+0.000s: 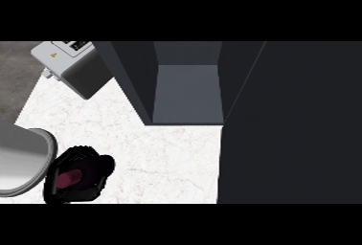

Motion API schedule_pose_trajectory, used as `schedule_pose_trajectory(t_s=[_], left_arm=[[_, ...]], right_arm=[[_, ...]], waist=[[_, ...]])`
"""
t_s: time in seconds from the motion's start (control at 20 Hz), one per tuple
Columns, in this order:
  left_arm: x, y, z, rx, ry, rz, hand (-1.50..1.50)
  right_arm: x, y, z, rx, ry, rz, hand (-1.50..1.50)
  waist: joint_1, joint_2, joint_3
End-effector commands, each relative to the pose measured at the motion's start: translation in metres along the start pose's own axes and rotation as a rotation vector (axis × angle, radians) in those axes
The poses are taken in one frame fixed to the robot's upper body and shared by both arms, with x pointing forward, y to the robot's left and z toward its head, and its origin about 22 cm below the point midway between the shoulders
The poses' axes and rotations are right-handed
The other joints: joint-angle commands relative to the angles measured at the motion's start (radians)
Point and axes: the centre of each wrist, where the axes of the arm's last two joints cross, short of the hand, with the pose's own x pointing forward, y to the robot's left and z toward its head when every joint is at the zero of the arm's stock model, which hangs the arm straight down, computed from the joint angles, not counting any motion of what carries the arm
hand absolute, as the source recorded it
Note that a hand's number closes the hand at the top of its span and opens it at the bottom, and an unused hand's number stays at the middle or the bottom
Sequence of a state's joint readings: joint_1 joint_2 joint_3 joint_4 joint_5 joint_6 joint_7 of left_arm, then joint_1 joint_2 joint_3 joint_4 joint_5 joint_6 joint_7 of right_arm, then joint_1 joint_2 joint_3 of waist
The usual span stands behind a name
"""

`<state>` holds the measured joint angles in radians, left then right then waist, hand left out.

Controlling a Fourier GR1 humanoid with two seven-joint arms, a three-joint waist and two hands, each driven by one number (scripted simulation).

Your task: Pick up the wine, place it into the cabinet and close the cabinet

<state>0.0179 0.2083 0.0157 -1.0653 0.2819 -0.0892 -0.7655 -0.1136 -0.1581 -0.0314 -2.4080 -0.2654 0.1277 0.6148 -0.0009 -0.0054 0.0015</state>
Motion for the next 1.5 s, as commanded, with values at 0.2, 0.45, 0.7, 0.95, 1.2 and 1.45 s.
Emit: schedule_pose_trajectory(t_s=[0.2, 0.45, 0.7, 0.95, 1.2, 1.45], left_arm=[[0.047, -0.027, -0.012, -0.025, -0.121, 0.047, 1.50], [0.099, -0.039, -0.019, -0.095, -0.101, 0.112, 1.50], [0.126, -0.074, -0.002, -0.122, -0.081, 0.093, 1.50], [0.147, -0.103, -0.028, -0.153, -0.080, 0.069, 1.50], [0.154, -0.159, -0.034, -0.221, -0.062, 0.148, 1.50], [0.169, -0.196, -0.047, -0.246, -0.078, 0.162, 1.50]], right_arm=[[0.022, 0.004, 0.031, 0.040, -0.063, -0.038, -1.50], [0.020, 0.009, 0.029, 0.041, -0.049, -0.043, -1.50], [0.016, 0.005, 0.028, 0.019, -0.058, -0.038, -1.50], [0.024, 0.006, 0.030, 0.025, -0.051, -0.035, -1.50], [0.014, 0.006, 0.030, 0.033, -0.032, -0.052, -1.50], [0.015, 0.009, 0.023, 0.038, -0.047, -0.062, -1.50]], waist=[[-0.002, 0.000, 0.000], [0.002, -0.001, 0.000], [0.002, 0.001, -0.001], [-0.005, 0.002, -0.001], [-0.010, 0.003, -0.001], [-0.012, 0.004, -0.001]])
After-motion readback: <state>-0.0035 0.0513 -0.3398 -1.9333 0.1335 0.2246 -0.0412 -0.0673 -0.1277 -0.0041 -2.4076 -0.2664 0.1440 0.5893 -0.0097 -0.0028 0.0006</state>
